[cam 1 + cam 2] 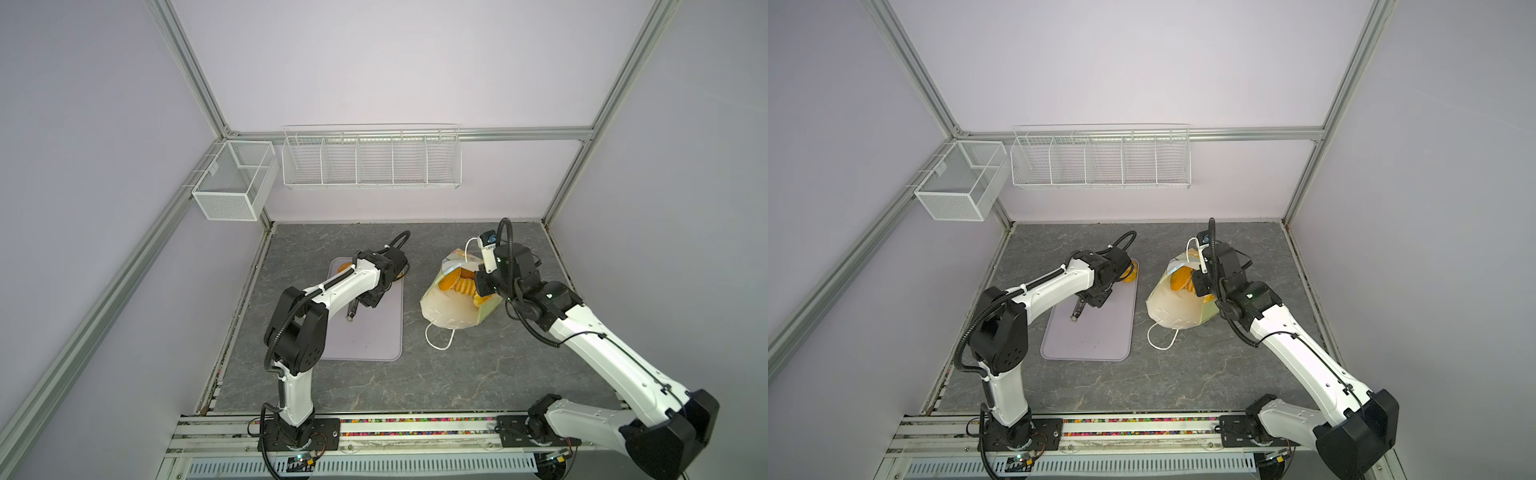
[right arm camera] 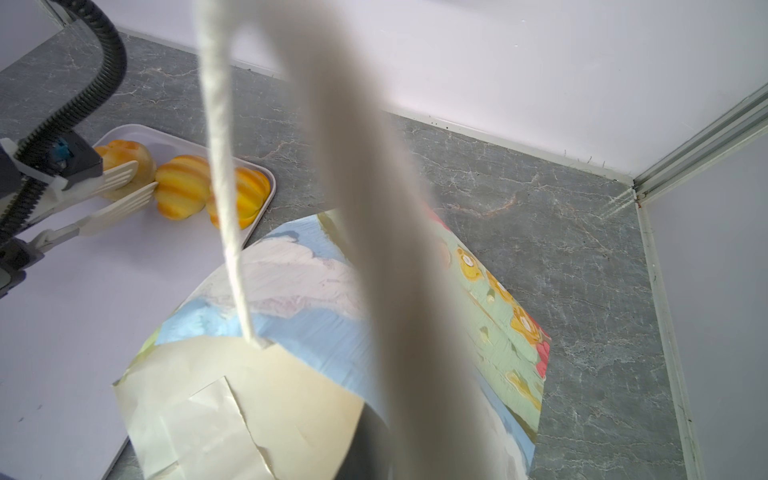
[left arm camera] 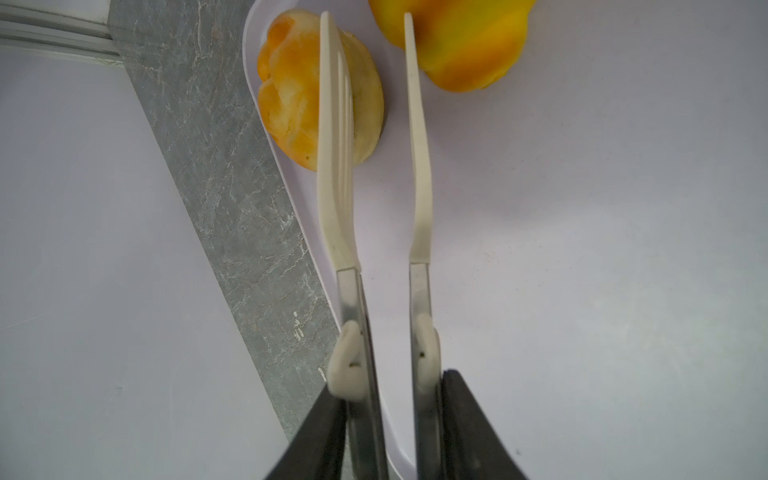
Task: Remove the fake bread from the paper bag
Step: 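Lower the pale bun beside the striped breads and open the tongs, then raise the open tongs off the tray with the left gripper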
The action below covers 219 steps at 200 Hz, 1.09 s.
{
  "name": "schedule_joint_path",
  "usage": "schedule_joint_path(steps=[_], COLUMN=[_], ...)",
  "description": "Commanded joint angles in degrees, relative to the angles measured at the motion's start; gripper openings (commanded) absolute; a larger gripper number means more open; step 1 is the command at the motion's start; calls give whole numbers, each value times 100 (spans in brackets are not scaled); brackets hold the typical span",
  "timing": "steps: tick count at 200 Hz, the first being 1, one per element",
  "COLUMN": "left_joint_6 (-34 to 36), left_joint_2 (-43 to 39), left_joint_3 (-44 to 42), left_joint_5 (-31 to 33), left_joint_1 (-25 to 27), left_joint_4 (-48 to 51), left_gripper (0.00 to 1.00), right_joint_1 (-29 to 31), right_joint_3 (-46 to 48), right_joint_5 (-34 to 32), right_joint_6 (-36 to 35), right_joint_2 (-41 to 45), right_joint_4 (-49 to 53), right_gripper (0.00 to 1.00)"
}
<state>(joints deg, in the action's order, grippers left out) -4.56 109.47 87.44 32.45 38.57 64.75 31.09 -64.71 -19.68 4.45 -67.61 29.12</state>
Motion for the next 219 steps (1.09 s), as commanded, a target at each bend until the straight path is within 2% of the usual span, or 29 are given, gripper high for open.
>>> schedule_joint_path(steps=[1, 135, 219], left_joint_6=[-107, -365, -409], left_joint_2=[-162, -702, -1309], left_joint_3=[220, 335, 248], left_joint_5=[-255, -62, -515], left_joint_1=[11, -6, -7], left_joint_4=[392, 671, 636], left_gripper=[37, 37, 20], right_joint_1=[-60, -65, -67], right_joint_3=[103, 90, 64], right_joint_5=[-80, -9, 61], right_joint_6=[-32, -41, -1], right_joint_2=[103, 77, 65], right_joint_4=[226, 234, 232], right_gripper=[7, 7, 7])
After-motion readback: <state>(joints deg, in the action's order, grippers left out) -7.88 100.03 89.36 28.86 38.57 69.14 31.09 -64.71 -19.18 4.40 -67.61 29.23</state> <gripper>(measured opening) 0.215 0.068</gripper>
